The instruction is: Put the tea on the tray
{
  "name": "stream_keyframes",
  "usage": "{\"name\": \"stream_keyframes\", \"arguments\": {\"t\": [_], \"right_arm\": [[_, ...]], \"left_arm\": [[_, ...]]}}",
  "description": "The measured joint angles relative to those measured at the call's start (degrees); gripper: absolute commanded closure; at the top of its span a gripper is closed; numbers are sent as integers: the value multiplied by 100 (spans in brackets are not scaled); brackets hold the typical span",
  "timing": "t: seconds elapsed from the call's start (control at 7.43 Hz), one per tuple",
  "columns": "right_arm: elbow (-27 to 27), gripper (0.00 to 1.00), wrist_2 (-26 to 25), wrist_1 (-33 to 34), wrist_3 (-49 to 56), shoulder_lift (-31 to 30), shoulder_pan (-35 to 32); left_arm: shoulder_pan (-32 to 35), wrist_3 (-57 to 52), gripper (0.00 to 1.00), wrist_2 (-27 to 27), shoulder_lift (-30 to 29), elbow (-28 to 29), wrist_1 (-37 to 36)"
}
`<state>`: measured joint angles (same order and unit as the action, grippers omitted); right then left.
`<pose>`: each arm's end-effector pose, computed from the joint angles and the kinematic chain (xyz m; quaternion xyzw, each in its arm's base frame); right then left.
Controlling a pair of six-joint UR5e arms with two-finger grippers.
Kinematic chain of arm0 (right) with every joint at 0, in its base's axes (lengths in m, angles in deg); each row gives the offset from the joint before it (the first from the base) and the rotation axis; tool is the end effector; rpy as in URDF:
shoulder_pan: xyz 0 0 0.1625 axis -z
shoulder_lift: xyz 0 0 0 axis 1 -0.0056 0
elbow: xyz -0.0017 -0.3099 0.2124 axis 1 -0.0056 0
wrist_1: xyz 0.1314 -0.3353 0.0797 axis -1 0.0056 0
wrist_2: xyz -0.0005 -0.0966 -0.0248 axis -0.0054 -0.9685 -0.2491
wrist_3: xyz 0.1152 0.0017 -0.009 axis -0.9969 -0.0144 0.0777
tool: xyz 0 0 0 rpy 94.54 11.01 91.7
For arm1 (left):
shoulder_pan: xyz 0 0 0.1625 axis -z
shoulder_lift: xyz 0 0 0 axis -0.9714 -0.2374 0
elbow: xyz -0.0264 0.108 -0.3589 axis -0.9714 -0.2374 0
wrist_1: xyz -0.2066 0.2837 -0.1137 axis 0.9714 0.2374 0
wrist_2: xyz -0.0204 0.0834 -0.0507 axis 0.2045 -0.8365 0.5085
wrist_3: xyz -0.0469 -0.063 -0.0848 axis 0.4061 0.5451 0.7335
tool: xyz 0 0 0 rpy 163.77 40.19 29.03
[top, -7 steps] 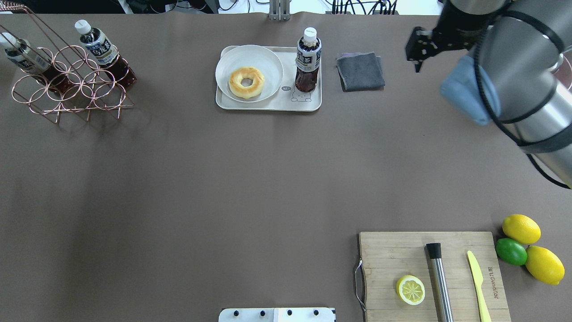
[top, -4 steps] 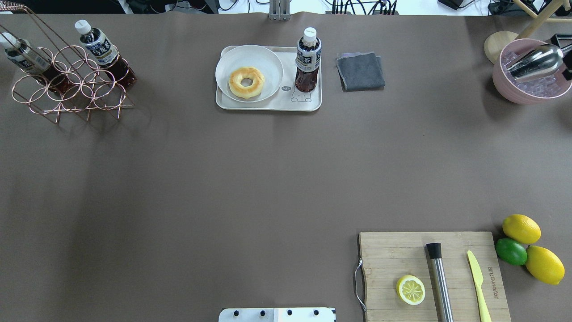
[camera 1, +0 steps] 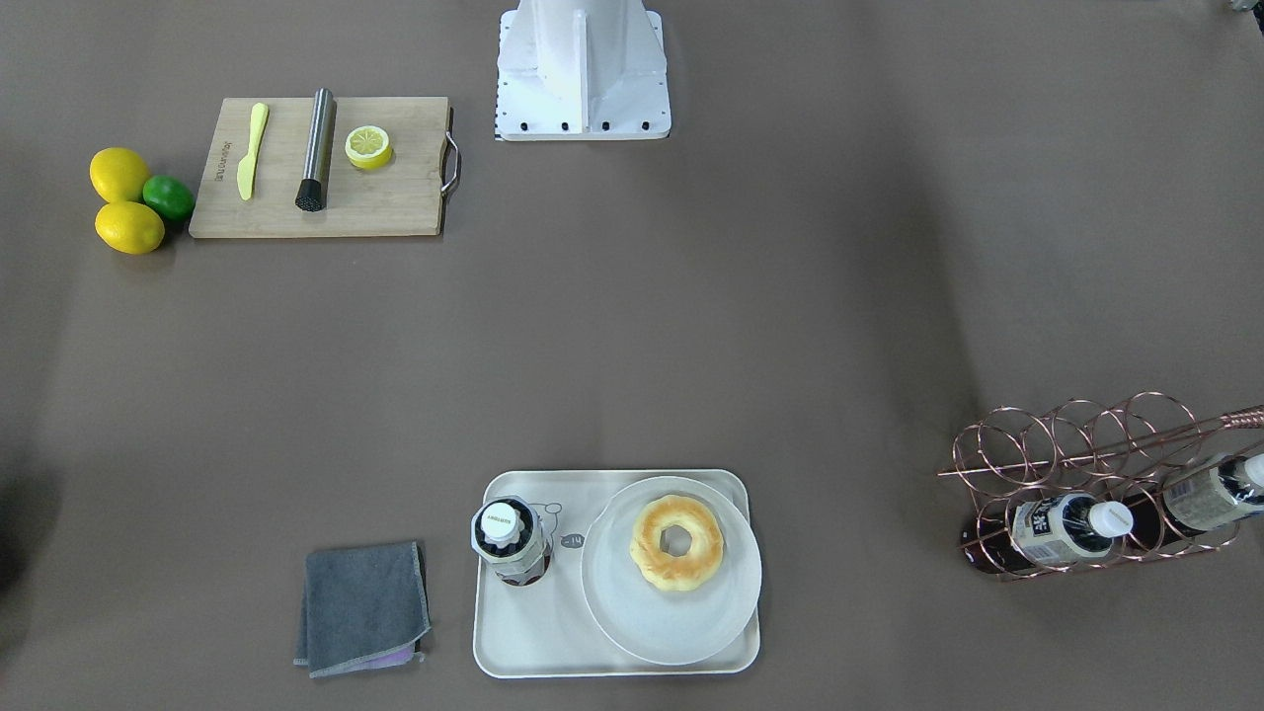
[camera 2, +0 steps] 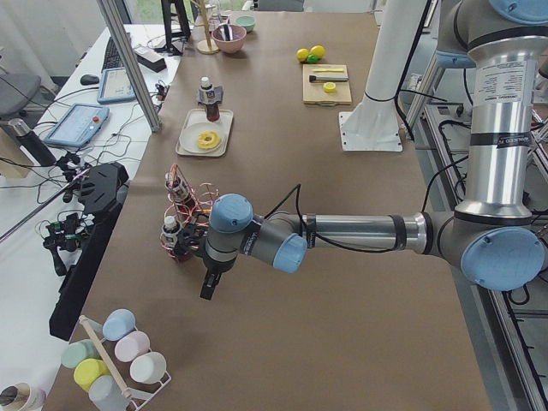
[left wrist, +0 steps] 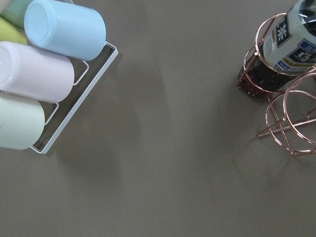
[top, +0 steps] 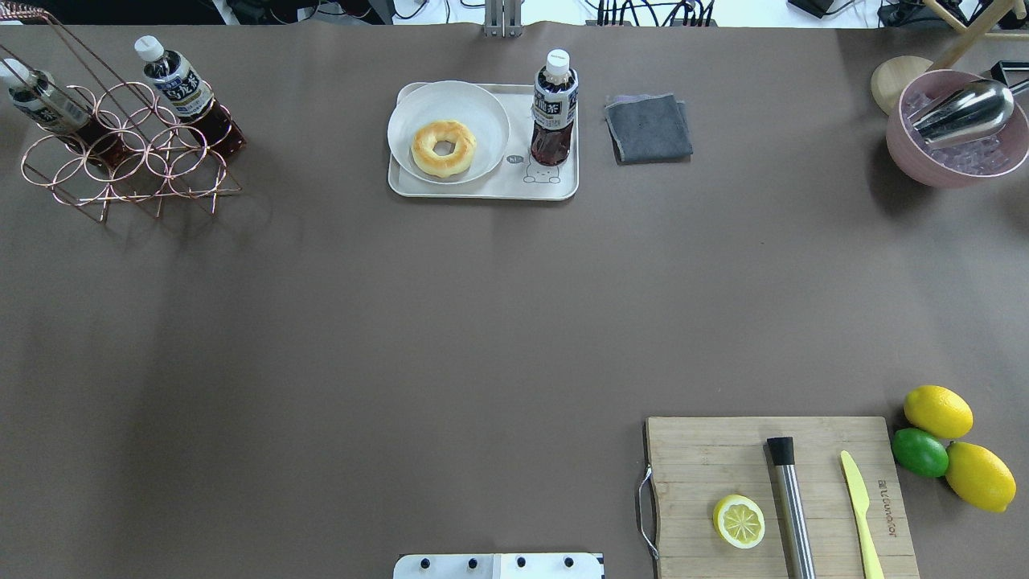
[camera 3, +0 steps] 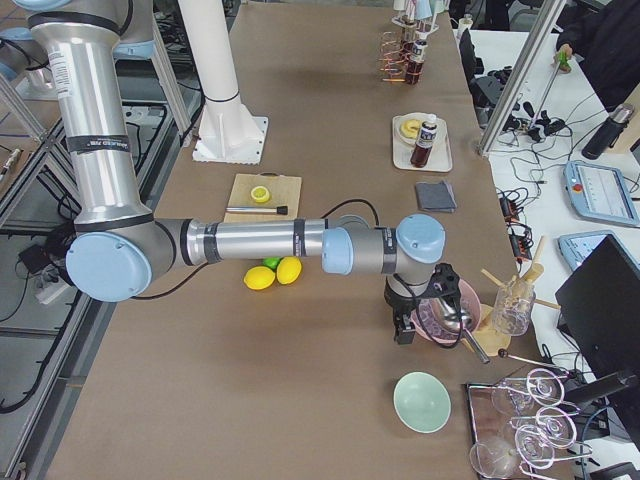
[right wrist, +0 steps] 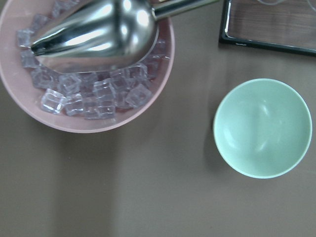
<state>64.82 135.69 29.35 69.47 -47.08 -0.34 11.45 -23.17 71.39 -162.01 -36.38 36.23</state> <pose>0.0576 -0.5023 0.5902 0.0383 -0.3495 -0.0491 0.9349 -0.0407 -0.4681 0.5841 0.1686 0.3476 0.0335 0.9218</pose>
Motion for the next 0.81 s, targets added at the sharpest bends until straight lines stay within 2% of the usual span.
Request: {"name": "stream_keyframes", "arguments": {"t": [0.27,0.54,0.81], "right_arm": [[-273,0,56,-108,43,-87,-244],[-261,0,195,-80,29,-61,-316],[-135,0,326,249,7,108,-328]], "left_arm": [[0,0,2,1,2,11,-1],[0,0,2,1,13,19,2],[0,-4,2,1,14,73,9]]}}
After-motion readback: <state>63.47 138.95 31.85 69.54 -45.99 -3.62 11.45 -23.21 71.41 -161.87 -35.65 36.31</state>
